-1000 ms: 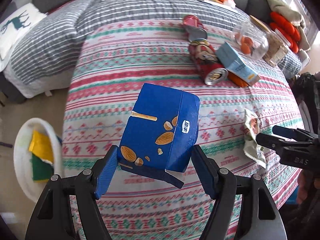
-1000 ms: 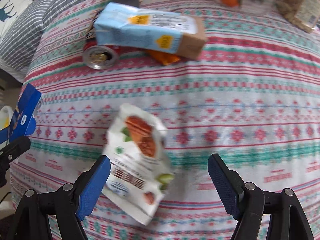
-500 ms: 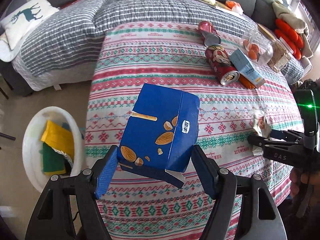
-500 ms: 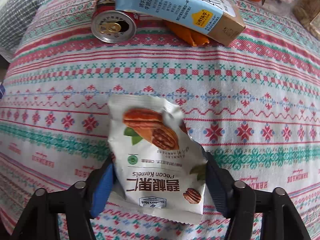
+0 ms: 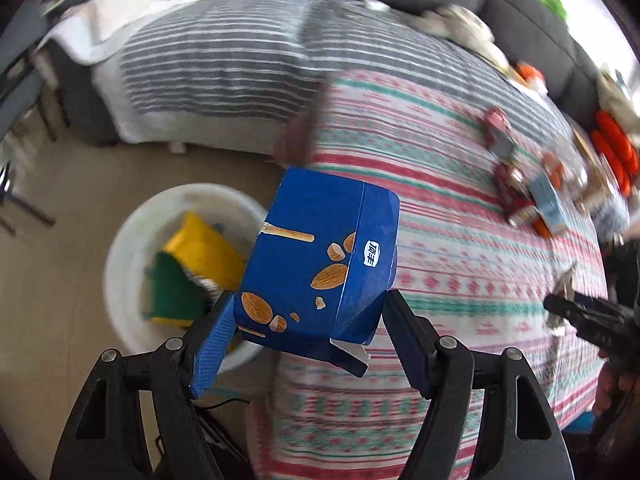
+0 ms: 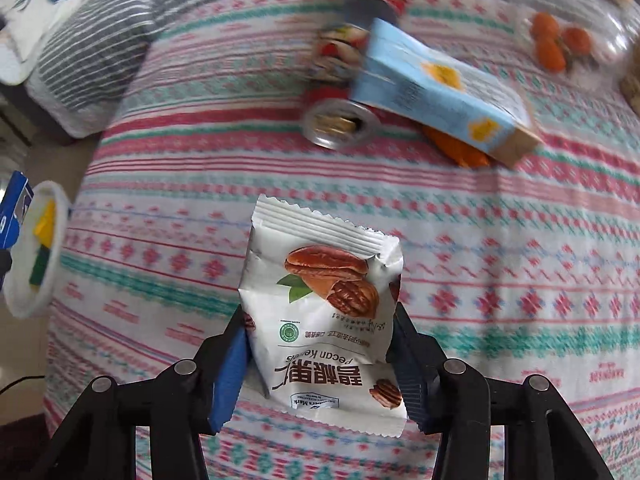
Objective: Collect trash
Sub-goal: 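Carry the blue box over the bin and open the left tool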
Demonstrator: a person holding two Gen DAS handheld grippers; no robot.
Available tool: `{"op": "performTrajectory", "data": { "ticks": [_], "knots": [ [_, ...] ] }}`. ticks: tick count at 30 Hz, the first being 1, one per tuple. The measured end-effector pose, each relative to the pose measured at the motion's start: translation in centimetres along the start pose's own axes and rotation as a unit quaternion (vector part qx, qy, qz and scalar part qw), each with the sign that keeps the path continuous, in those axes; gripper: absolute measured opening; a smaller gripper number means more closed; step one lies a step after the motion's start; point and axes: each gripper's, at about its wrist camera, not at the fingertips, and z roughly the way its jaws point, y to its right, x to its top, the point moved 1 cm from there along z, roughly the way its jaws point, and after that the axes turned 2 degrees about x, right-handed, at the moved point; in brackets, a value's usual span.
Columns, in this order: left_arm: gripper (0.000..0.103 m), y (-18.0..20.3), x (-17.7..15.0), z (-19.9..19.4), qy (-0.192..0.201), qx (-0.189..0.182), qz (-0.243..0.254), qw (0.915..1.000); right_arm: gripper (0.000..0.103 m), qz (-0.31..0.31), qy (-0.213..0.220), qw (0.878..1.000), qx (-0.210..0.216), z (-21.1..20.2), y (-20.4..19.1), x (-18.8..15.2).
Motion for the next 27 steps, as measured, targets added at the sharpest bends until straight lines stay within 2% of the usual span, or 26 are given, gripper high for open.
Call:
{"op": "performTrajectory", "data": {
  "ticks": [8,12,15,17,19,21,24,27],
  "knots": [
    [0.076,-8.5,0.0,0.6,0.001,0.036,-0.084,0.9958,0.057,-0.030,-0.003,0.999,0.028,2.0,-4.6,2.2],
    [0.077,-11.3,0.2,2.6,-0.017,0.036,-0.122,0.9918,0.057,-0.042,-0.006,0.998,0.035,2.7,-6.6,2.7],
    [0.078,-12.1,0.7,3.5,-0.014,0.025,-0.135,0.9905,0.058,-0.046,-0.007,0.998,0.043,3.3,-8.1,3.1],
    [0.082,-12.2,1.2,3.8,-0.010,0.022,-0.135,0.9905,0.058,-0.047,-0.006,0.998,0.049,3.5,-9.1,3.3],
    [0.089,-12.2,1.3,3.8,-0.007,0.022,-0.134,0.9908,0.059,-0.048,-0.007,0.998,0.051,3.8,-9.8,3.5],
    [0.091,-11.9,1.2,3.4,0.003,0.029,-0.122,0.9921,0.060,-0.052,-0.009,0.997,0.052,4.1,-10.5,3.6],
    [0.092,-11.1,0.9,2.7,0.011,0.063,-0.082,0.9946,0.060,-0.058,-0.010,0.997,0.053,4.3,-11.5,3.7],
    [0.094,-11.4,-0.1,2.0,0.002,0.102,-0.054,0.9933,0.061,-0.066,-0.012,0.996,0.059,4.6,-12.8,3.7]
  ]
}}
